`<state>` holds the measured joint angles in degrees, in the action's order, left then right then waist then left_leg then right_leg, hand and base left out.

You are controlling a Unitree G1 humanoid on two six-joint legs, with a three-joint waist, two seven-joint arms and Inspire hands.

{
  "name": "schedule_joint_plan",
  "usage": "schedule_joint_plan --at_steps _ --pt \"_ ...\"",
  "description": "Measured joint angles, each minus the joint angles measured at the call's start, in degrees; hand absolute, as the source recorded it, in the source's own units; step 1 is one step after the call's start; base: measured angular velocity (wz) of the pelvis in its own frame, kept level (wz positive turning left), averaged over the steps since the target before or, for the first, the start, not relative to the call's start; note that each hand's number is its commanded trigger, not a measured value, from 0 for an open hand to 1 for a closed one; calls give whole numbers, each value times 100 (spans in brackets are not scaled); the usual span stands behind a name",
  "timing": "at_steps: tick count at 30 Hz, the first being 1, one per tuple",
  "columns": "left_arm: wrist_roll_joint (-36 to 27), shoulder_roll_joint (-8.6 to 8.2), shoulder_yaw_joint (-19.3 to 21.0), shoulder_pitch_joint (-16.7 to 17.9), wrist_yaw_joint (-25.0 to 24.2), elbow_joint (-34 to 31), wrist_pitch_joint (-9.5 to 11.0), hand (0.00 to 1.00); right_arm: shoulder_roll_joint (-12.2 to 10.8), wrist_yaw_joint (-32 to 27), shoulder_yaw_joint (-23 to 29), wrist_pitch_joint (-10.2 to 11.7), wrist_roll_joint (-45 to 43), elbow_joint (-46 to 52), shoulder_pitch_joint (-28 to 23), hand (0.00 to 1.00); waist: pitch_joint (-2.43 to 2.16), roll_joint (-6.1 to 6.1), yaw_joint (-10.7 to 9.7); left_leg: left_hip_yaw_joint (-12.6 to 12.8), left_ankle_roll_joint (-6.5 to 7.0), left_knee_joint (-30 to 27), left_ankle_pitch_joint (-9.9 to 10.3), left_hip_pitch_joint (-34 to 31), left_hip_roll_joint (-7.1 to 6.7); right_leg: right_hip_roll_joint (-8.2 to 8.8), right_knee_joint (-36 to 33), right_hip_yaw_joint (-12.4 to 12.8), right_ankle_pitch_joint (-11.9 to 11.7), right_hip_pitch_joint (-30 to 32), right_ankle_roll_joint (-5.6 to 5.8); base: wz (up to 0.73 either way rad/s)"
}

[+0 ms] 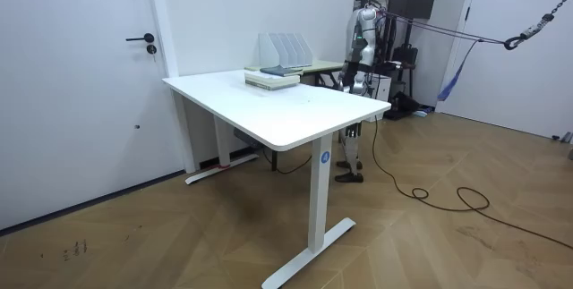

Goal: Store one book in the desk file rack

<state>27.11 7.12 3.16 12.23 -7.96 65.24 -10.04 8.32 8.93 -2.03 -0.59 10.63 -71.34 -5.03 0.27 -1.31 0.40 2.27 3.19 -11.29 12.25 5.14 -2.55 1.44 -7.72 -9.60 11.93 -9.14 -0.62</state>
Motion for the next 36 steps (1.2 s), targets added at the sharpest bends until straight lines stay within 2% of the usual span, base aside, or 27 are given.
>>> schedule_joint_plan --at_steps 18,21,28,33,36 --pt "-59 1 -3 -46 99 12 94 0 -2 -10 48 53 -19 -30 6 0 1 -5 -17 -52 6 23 5 51 -7 -29 5 37 1 -65 0 0" --pt "-49 1 1 -53 144 6 159 0 -3 -14 47 60 -19 -28 1 0 1 -5 -15 -56 5 -8 23 49 -4 -28 8 32 2 -78 -1 0" --pt "0 6 7 -216 237 -122 195 0 -5 -16 66 113 -109 -25 4 0 -2 -5 -24 -67 6 -43 26 7 -5 -36 5 10 2 -67 -1 1" --pt "281 25 -9 -283 369 -476 299 0 8 -3 46 199 -260 -34 48 0 -1 -9 -37 -71 6 -44 24 -72 -5 -44 -14 20 0 25 -3 0" --pt "518 26 -40 -300 470 -820 504 0 9 3 42 284 -418 -49 86 0 -3 -15 -57 -80 6 -41 24 -97 -11 -40 -6 17 -1 47 -3 0"
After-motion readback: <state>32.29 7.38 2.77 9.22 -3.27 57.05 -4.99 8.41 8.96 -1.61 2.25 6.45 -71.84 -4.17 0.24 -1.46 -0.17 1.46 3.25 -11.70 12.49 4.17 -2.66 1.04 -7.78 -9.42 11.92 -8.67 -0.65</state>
